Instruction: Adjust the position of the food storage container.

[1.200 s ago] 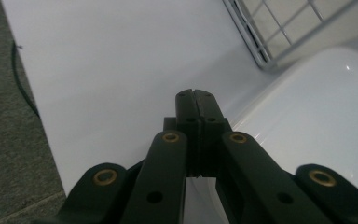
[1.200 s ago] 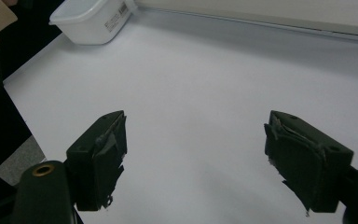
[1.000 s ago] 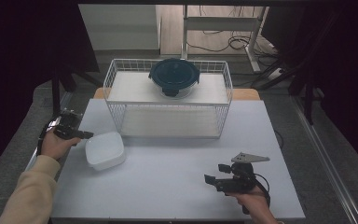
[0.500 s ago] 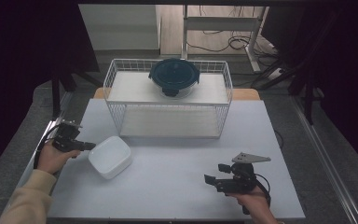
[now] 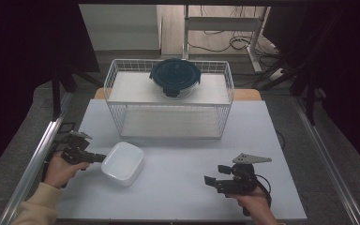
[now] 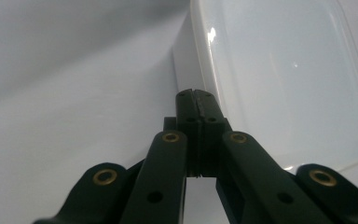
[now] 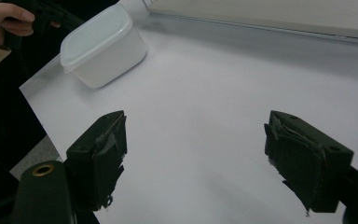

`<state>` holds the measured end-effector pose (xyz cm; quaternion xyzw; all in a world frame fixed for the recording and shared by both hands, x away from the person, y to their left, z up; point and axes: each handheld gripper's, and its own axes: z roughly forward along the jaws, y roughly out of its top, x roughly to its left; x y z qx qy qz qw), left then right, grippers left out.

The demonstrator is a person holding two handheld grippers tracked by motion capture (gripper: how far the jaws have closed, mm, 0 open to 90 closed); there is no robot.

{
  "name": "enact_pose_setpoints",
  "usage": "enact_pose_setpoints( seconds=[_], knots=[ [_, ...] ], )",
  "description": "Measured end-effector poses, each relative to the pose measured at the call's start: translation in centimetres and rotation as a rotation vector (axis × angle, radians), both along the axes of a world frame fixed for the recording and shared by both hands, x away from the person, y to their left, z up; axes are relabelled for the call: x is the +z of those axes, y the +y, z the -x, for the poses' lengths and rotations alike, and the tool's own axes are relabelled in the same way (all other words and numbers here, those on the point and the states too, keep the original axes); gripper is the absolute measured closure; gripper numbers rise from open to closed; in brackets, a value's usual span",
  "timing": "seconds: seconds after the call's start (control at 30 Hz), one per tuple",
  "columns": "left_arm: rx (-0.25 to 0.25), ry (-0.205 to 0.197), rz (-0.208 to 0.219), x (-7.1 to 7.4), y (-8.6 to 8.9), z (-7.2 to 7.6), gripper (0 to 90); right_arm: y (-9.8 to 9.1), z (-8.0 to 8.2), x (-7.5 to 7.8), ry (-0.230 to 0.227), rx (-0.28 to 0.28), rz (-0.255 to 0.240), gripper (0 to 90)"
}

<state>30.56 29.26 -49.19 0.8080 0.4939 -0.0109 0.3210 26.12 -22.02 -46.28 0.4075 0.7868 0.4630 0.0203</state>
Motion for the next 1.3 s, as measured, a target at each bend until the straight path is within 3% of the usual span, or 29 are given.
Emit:
enact_pose_setpoints(
  seconds=[0.27, 0.47, 0.6, 0.93, 1.1, 1.3],
  knots=[
    [-0.022, 0.011, 0.021, -0.1, -1.6, 0.3, 89.9, -0.1, 0.0, 0.0, -0.003, 0.003, 0.002, 20.9],
    [-0.062, 0.031, 0.083, -0.4, -3.3, 0.5, 89.9, -0.2, -0.1, 0.0, 0.001, -0.003, 0.001, 20.9],
    [-0.07, 0.03, 0.09, -0.5, -3.9, 0.6, 89.9, 0.0, 0.0, 0.0, -0.001, -0.001, 0.002, 20.9],
    [-0.109, 0.057, 0.176, -1.1, -6.3, 0.9, 89.9, -0.1, 0.0, 0.0, 0.0, -0.006, 0.002, 20.9],
    [-0.128, 0.076, 0.183, -1.7, -7.9, 0.9, 89.9, 0.0, 0.0, -0.1, 0.002, -0.003, 0.004, 20.9],
    [-0.133, 0.067, 0.203, -1.9, -9.6, 0.8, 90.0, -0.1, 0.0, 0.0, -0.003, -0.005, 0.004, 20.9]
  ],
)
